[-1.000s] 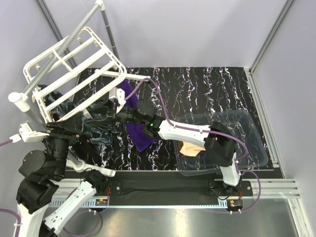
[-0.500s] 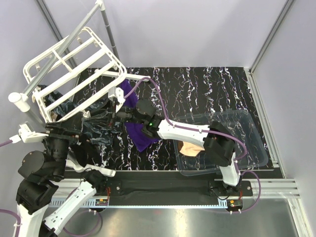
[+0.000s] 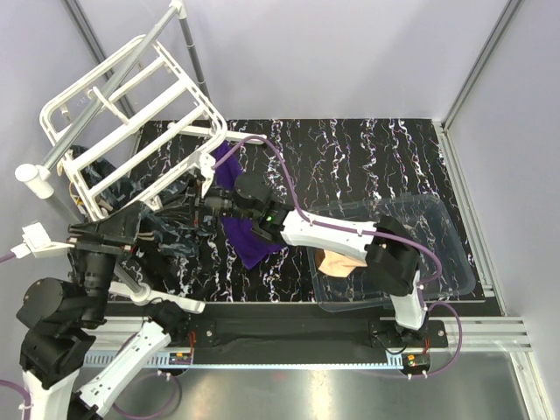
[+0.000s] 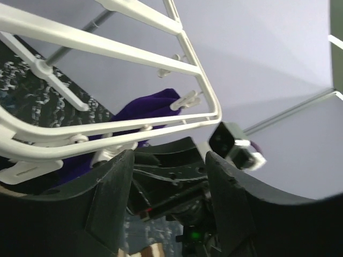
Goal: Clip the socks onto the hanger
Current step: Open the clamp at the hanger.
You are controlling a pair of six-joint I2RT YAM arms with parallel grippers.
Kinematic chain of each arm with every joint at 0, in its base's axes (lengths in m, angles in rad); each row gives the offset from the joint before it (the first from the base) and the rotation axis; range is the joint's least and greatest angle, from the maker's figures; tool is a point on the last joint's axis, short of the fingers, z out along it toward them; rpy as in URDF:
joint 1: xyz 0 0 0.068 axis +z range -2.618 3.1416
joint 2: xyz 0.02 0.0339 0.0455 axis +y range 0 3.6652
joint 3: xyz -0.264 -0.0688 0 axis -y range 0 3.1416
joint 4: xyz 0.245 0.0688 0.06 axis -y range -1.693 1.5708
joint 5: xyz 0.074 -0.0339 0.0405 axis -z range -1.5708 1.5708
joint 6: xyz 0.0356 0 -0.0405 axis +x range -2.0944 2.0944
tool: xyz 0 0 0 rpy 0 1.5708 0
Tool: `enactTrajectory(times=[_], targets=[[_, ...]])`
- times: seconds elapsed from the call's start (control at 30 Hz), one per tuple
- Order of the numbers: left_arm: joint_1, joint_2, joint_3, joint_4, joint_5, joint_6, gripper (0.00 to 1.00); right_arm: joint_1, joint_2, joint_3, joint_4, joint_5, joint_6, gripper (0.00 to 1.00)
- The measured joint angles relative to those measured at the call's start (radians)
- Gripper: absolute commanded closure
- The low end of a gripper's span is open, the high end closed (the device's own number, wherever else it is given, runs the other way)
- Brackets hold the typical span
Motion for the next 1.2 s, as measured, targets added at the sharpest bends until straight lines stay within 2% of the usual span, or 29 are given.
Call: enactTrajectory(times=[0.1, 0.17, 0.37, 0.63, 0.73, 0.93, 1.13, 1.2], targets=[[0.000, 0.002, 0.018, 0.005, 0.050, -0.048, 0.42, 0.000, -0.034, 0.001, -0.118, 0.048, -0.018, 1.00], [0.000, 0.010, 0.021, 0.010, 0.085, -0.079, 0.35, 0.000, -0.060, 0.006, -0.196, 0.082, -0.029, 1.00], [0.000, 0.083, 0.021, 0.023, 0.173, -0.168, 0.30, 0.000, -0.135, 0.034, -0.411, 0.153, -0.065, 1.00], [0.000, 0.178, 0.015, 0.026, 0.199, -0.187, 0.21, 0.000, -0.199, 0.094, -0.645, 0.183, -0.114, 1.00], [0.000, 0.181, 0.012, 0.023, 0.193, -0.183, 0.22, 0.000, -0.209, 0.114, -0.708, 0.198, -0.131, 1.00], [0.000, 0.179, -0.003, 0.032, 0.172, -0.158, 0.31, 0.000, -0.216, 0.127, -0.771, 0.216, -0.148, 1.00], [0.000, 0.190, -0.020, 0.035, 0.176, -0.114, 0.31, 0.000, -0.217, 0.137, -0.795, 0.216, -0.148, 1.00], [-0.001, 0.194, -0.020, 0.035, 0.177, -0.103, 0.28, 0.000, -0.217, 0.152, -0.820, 0.217, -0.148, 1.00]])
